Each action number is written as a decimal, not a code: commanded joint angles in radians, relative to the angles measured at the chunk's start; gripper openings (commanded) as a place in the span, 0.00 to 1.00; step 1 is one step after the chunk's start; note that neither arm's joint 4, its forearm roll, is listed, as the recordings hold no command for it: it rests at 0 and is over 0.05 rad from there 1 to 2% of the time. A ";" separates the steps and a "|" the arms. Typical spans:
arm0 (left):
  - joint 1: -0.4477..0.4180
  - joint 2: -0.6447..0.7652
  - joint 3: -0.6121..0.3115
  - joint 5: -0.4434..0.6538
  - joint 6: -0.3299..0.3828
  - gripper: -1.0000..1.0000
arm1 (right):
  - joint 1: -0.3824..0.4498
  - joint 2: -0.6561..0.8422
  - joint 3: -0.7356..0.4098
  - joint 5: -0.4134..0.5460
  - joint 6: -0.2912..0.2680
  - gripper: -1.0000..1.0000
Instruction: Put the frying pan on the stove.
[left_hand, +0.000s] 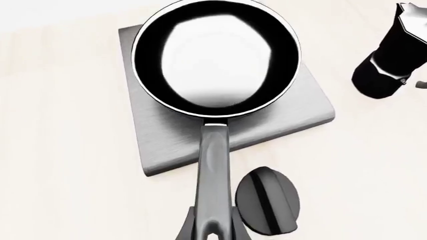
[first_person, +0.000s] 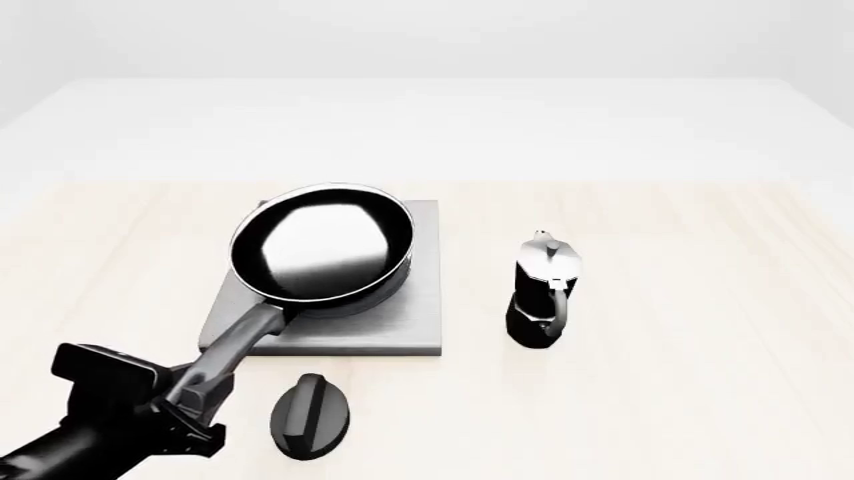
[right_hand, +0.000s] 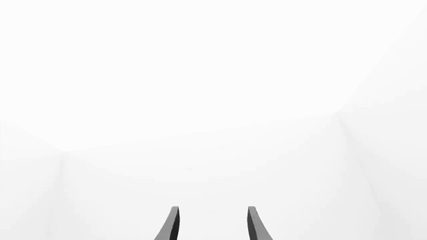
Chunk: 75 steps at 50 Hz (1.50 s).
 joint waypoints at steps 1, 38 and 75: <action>0.001 0.016 -0.022 -0.038 0.008 0.00 | -0.001 0.000 0.000 0.000 0.000 1.00; -0.004 0.183 -0.001 -0.203 -0.010 0.00 | -0.003 0.000 0.005 0.000 -0.003 1.00; 0.042 0.181 0.029 -0.189 -0.010 1.00 | -0.015 0.000 0.000 0.000 0.012 1.00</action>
